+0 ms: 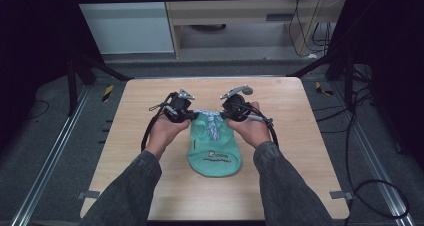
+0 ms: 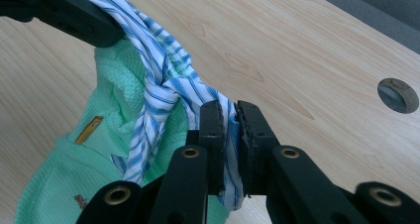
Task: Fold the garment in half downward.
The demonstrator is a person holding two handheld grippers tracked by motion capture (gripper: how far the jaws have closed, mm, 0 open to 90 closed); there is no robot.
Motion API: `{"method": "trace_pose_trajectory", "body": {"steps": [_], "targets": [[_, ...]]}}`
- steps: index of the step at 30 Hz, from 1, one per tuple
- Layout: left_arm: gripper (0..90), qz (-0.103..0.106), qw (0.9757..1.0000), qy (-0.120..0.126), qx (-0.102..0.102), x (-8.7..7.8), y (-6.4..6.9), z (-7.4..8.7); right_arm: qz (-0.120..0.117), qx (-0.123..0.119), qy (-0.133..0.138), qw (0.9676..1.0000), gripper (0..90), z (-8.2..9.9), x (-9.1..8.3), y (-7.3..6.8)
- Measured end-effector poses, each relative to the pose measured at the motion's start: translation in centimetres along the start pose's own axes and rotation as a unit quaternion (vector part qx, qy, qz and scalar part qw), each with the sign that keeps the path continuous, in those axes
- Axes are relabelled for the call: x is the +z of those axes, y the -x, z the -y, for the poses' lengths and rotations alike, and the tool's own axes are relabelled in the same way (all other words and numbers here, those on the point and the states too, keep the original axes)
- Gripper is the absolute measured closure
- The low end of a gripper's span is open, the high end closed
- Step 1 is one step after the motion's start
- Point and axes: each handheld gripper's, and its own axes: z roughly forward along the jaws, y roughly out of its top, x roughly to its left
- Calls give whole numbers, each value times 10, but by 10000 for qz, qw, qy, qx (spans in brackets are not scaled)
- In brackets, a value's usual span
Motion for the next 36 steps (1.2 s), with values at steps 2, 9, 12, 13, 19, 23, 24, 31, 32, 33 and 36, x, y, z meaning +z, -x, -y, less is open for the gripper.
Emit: {"method": "trace_pose_trajectory", "body": {"steps": [2, 9, 12, 13, 19, 23, 24, 31, 32, 33, 36], "targets": [[854, -18, 10000, 21, -1, -1, -1, -1, 23, -24, -15, 10000, 821, -1, 0, 0], [852, -106, 9998, 135, 36, -7, -6, -9, 96, -88, 128, 9998, 820, -11, -4, 1], [849, -103, 9998, 151, 76, -8, -3, -4, 91, -183, 144, 9997, 819, -9, -6, -1], [849, -99, 9998, 163, 71, -8, -1, 0, 77, -233, 173, 9995, 817, -5, -7, -4], [848, -88, 9998, 187, 79, -9, 4, 13, 74, -401, 229, 9989, 814, 8, -7, -16], [847, -44, 9998, 197, 76, -9, 8, 22, 49, -434, 246, 9987, 814, 15, -6, -21], [847, -44, 9998, 197, 76, -9, 8, 22, 49, -434, 246, 9987, 814, 15, -6, -21], [844, -7, 9997, 210, 131, -7, 19, 30, 90, -537, 214, 9983, 811, 28, -6, -27], [843, -7, 9997, 210, 131, -7, 19, 30, 90, -537, 214, 9983, 811, 28, -6, -27], [843, 7, 9997, 213, 121, -6, 21, 31, 116, -559, 213, 9981, 808, 31, -6, -26], [843, 11, 9996, 231, 130, -5, 23, 31, 138, -559, 228, 9981, 805, 31, -7, -23]]}}
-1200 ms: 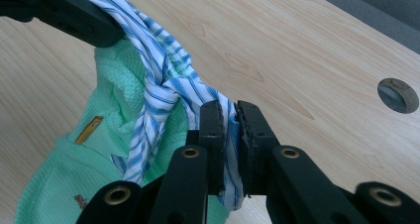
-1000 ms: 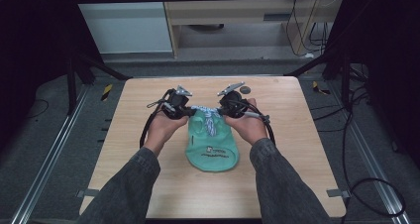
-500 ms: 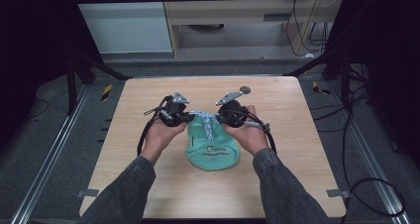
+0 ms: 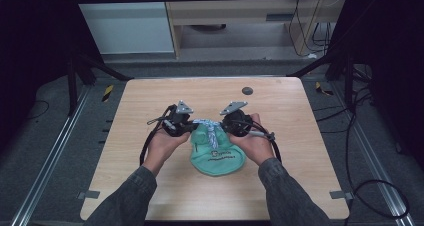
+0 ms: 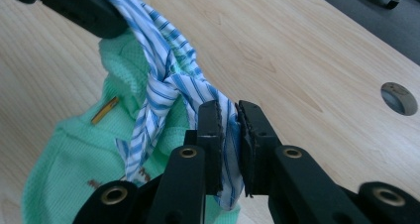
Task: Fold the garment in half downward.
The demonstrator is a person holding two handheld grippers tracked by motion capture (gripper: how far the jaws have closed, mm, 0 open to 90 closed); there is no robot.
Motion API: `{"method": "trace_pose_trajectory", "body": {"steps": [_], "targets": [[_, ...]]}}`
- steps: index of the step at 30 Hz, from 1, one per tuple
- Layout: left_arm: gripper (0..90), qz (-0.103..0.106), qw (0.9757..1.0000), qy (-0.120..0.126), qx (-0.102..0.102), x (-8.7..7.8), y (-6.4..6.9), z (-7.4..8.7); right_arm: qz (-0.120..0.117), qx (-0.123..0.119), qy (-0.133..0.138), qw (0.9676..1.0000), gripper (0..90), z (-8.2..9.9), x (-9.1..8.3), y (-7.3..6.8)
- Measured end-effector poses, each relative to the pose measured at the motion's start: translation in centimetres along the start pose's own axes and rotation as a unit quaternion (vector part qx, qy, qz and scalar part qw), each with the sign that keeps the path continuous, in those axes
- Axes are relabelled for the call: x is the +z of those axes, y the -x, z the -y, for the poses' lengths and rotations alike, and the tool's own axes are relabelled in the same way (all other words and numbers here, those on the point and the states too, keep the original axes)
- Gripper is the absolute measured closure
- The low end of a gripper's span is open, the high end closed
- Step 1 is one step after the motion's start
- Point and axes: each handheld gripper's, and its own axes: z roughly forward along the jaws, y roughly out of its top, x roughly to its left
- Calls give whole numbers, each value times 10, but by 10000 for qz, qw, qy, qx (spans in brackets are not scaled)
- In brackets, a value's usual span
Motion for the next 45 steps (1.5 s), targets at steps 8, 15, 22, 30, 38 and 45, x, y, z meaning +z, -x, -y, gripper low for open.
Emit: {"method": "trace_pose_trajectory", "body": {"steps": [8, 15, 22, 30, 38, 45], "targets": [[839, 68, 10000, 43, 29, 7, 9, -4, 93, 86, 36, 9999, 791, 4, -8, 11], [833, 175, 9998, 39, 57, 8, 20, 3, 24, 59, 82, 9999, 773, 20, -18, 6], [819, 366, 9992, 126, -29, 5, 34, 14, -53, 31, 49, 10000, 765, 37, -26, -1], [816, 482, 9988, 80, 46, 0, 43, 23, -149, 25, 51, 9999, 755, 49, -32, -7], [815, 563, 9984, 13, 99, -6, 49, 33, -274, -3, 101, 9996, 747, 60, -38, -19], [813, 597, 9981, -32, 119, -7, 53, 43, -357, 26, 121, 9993, 746, 70, -40, -27]]}}
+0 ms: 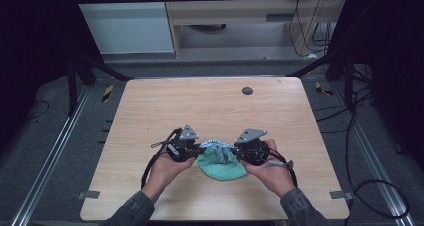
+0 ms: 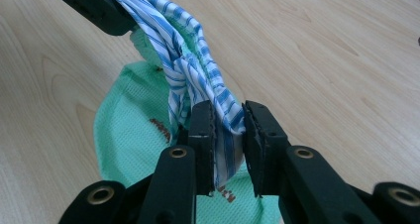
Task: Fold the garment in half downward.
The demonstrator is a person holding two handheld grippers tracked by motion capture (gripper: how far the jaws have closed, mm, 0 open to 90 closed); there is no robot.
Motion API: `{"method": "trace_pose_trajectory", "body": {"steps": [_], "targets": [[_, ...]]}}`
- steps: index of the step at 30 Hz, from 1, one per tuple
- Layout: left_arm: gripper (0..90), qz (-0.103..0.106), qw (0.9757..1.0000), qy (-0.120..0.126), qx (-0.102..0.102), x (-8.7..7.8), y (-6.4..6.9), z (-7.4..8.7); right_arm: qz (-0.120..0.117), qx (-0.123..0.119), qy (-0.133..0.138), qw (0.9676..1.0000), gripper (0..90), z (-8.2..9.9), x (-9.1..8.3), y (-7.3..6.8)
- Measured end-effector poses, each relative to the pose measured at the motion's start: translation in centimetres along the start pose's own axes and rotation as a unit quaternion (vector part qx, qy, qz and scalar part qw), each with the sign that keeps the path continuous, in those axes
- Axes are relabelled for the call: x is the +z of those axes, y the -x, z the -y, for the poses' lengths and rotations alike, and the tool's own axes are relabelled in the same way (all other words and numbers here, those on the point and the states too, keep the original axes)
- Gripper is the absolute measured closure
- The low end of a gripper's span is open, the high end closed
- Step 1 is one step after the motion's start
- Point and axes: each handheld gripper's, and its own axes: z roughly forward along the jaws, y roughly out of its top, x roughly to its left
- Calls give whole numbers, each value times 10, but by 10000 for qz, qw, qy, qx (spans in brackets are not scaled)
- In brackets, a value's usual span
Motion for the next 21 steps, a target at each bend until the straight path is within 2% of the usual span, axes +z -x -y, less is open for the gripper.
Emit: {"method": "trace_pose_trajectory", "body": {"steps": [7, 14, 18, 21], "targets": [[811, 39, 10000, -22, -6, 1, 3, 6, -53, 30, -25, 10000, 741, 6, 1, -3], [818, 54, 10000, -21, -37, 1, 2, 11, -138, 101, -41, 9998, 695, 11, 6, -8], [823, 64, 10000, -12, -43, 1, 2, 11, -193, 92, -85, 9997, 774, 12, 7, -8], [825, 62, 10000, 7, -50, 0, 2, 12, -175, 62, -64, 9998, 793, 8, 3, -7]]}}
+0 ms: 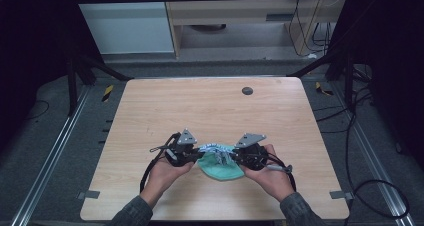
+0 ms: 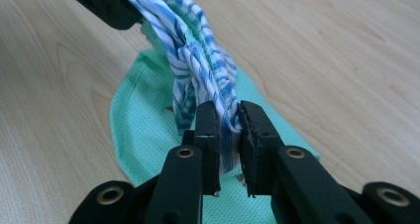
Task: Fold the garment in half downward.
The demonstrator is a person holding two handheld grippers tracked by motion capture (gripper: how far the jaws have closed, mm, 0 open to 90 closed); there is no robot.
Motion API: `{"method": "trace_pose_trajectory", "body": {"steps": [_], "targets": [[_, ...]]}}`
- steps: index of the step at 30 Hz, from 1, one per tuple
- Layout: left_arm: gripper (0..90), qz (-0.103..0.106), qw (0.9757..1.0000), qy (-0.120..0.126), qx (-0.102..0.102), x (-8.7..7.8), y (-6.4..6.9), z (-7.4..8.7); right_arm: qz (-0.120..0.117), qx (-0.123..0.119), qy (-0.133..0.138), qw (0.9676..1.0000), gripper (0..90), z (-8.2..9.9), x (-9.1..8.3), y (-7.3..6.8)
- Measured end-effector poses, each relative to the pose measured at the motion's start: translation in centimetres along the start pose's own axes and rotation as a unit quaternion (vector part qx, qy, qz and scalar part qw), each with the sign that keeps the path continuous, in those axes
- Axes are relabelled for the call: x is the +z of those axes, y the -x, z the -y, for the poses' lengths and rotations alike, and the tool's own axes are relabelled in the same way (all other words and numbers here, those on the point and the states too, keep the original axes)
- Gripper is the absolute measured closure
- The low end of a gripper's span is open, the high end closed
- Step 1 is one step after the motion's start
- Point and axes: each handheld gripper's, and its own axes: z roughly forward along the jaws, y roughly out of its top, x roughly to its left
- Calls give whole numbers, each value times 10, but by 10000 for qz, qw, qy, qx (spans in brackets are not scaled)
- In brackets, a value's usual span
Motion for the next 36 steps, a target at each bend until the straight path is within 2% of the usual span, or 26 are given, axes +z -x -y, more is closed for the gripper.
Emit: {"method": "trace_pose_trajectory", "body": {"steps": [5, 15, 36], "targets": [[825, 22, 10000, -21, -15, 1, 1, 5, 30, -95, 58, 9999, 793, -6, -8, -2], [825, 99, 9999, -114, -81, 4, 2, 26, -74, -232, -74, 9997, 789, 5, -5, -15], [816, 8, 9999, -15, -100, -2, -1, 32, -230, -272, -124, 9993, 835, 16, -2, -28]]}}
